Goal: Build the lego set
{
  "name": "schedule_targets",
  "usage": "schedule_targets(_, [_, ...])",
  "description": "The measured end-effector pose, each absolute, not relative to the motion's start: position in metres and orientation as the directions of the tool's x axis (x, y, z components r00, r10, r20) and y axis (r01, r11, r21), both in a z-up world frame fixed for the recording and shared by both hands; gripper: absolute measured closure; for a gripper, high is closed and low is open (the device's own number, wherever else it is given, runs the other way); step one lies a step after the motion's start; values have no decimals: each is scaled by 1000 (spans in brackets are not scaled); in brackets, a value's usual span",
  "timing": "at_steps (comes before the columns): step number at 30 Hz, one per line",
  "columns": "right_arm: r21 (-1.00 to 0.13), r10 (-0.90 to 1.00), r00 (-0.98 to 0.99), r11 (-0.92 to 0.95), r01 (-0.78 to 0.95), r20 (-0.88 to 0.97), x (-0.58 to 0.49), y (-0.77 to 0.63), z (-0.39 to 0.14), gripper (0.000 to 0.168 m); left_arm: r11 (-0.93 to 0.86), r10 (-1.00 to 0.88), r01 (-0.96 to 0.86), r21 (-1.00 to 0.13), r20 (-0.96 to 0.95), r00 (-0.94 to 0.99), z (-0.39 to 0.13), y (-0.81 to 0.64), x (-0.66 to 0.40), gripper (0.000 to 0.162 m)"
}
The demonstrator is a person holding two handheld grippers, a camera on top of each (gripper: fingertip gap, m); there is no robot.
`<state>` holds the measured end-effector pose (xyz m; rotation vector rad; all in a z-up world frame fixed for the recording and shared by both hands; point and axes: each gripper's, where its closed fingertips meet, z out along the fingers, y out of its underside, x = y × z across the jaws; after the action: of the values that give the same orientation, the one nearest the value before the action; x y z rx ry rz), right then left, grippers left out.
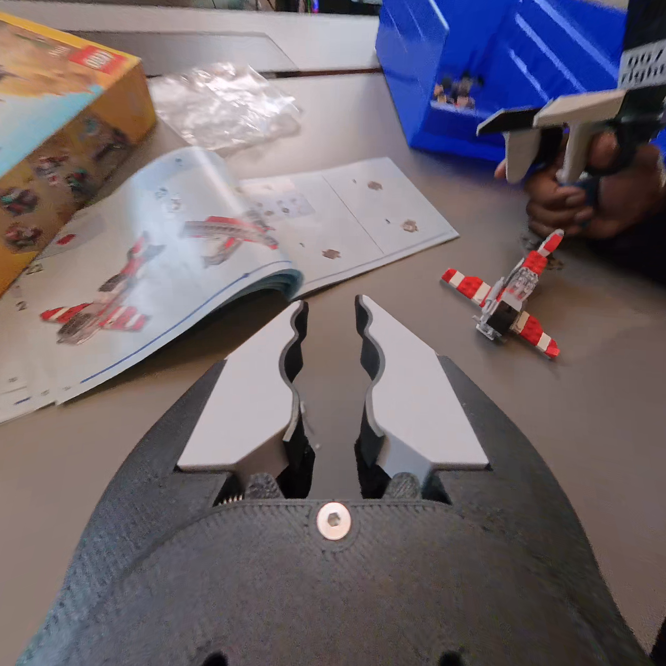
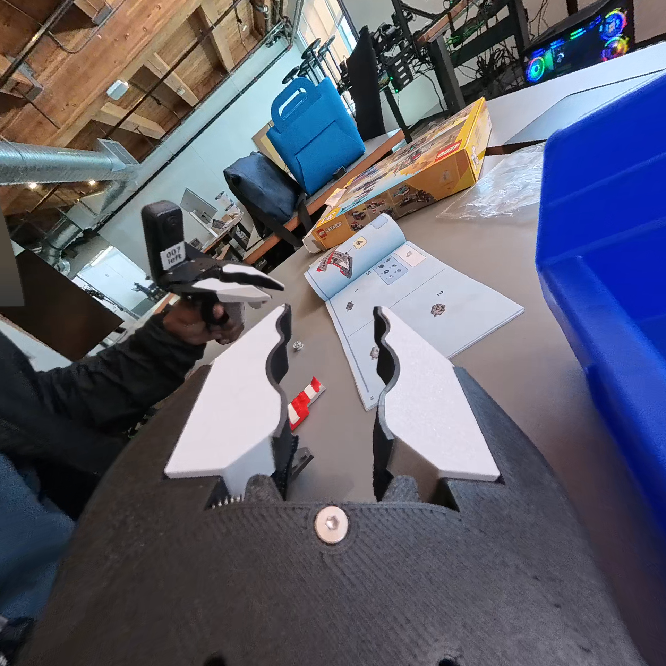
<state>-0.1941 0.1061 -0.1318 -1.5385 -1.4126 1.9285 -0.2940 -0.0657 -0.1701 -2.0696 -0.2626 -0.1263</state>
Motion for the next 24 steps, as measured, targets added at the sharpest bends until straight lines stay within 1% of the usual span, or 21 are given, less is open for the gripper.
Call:
schedule_targets(3, [-814, 729, -367, -481, 326, -578, -196, 109, -133, 123, -399, 160, 287, -871, 242, 957, -171, -80, -311, 135])
schedule_targets(7, [-802, 732, -338, -495, 334, -592, -199, 112, -136, 123, -347, 158, 331, -877, 293, 943, -171, -84, -317, 135])
schedule_targets(15, [-796, 748, -295, -499, 341, -595, -203, 116, -141, 123, -277, 133, 472, -837, 453, 882, -165, -89, -326, 135])
schedule_targets(24, [-791, 749, -281, -501, 352, -600, -204, 116, -143, 124, -291, 125, 461, -839, 444, 887, -166, -88, -324, 135])
